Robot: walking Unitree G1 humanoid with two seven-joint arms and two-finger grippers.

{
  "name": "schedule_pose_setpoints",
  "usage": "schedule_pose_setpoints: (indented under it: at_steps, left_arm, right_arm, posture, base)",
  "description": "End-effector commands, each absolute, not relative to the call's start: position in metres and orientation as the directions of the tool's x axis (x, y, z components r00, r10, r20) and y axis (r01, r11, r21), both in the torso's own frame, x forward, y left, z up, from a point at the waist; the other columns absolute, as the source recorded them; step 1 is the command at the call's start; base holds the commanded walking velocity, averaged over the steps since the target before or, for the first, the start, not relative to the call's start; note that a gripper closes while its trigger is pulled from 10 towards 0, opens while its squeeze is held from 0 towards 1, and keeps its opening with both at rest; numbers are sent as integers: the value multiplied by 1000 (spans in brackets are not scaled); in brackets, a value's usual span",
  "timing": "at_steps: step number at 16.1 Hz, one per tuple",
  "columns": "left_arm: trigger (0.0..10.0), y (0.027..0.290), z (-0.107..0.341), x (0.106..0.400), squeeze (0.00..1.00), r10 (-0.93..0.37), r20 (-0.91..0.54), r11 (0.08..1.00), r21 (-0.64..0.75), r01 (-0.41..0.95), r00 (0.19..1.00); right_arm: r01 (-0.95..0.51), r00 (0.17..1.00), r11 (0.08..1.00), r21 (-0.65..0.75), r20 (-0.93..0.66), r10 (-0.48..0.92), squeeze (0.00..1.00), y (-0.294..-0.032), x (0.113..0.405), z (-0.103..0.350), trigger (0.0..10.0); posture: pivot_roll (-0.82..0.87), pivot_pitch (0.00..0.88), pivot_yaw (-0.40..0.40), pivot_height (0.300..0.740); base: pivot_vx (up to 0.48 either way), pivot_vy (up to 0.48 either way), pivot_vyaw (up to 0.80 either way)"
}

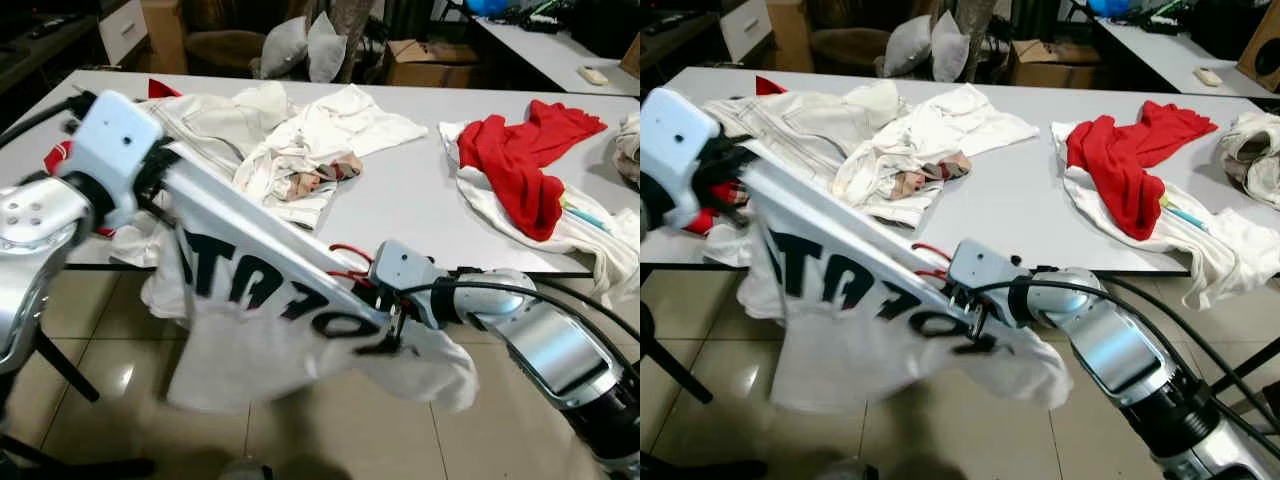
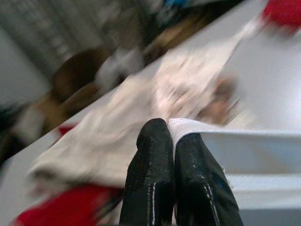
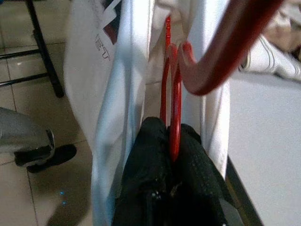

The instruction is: Hang hanger

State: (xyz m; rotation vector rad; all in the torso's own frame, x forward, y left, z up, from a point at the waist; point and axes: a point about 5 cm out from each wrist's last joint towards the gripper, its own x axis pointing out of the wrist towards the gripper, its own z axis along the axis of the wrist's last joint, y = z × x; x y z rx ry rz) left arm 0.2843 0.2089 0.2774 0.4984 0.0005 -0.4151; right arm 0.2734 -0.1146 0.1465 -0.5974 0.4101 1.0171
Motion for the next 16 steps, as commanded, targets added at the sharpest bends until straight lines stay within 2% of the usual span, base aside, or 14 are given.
schedule_pose_setpoints:
  at_steps: [1,2,3,5,6,8,9,10,11,14,15,16]
  left_arm:
    - [0,205,303,274,0,-462,-4,777,479,407,887]
    - [0,202,302,273,0,-490,-16,765,471,439,872]
    - [0,199,289,273,0,-483,-84,750,474,462,871]
    - [0,204,273,276,0,-415,-164,717,546,433,895]
    - [0,210,266,278,0,-366,-193,709,576,407,910]
    - [0,228,258,281,0,-245,-249,649,676,349,937]
    - [0,235,259,282,0,-209,-237,671,671,315,949]
    - [0,236,260,282,0,-207,-233,677,667,311,950]
    - [0,237,261,282,0,-207,-222,688,659,303,953]
    - [0,234,262,283,0,-215,-195,720,630,290,957]
    - [0,235,264,284,0,-205,-184,713,645,275,961]
    - [0,236,265,284,0,-202,-177,713,648,268,963]
  right_arm:
    - [-876,468,405,-261,-664,584,0,-131,272,135,10000]
    - [-883,459,388,-265,-665,589,0,-131,271,135,10000]
    - [-913,404,364,-182,-521,752,0,-113,267,153,10000]
    - [-945,328,296,-143,-390,860,0,-106,259,175,10000]
    - [-961,278,253,-116,-378,883,0,-107,253,181,10000]
    - [-929,369,320,-183,-437,820,0,-118,261,178,10000]
    - [-867,498,482,-128,-272,823,0,-120,278,193,10000]
    - [-862,507,497,-101,-211,836,0,-119,279,199,10000]
    - [-813,582,578,-69,-102,807,0,-121,287,211,10000]
    - [-827,562,558,-67,-90,822,0,-120,284,212,10000]
    - [-821,571,555,-134,-177,801,0,-120,284,199,10000]
    - [-826,563,556,-90,-150,812,0,-119,283,200,10000]
  posture:
    - [57,0,17,740]
    - [57,0,17,740]
    - [59,0,16,740]
    - [59,0,15,740]
    - [59,0,15,740]
    - [49,0,21,740]
    - [51,0,21,740]
    - [52,0,21,740]
    - [49,0,22,740]
    - [50,0,23,740]
    - [51,0,22,740]
    - [53,0,23,740]
  base:
    - [0,0,0]
    - [0,0,0]
    - [0,0,0]
    - [0,0,0]
    - [0,0,0]
    - [0,0,0]
    - [0,0,0]
    - [0,0,0]
    - [0,0,0]
    - [0,0,0]
    - [0,0,0]
    - [0,0,0]
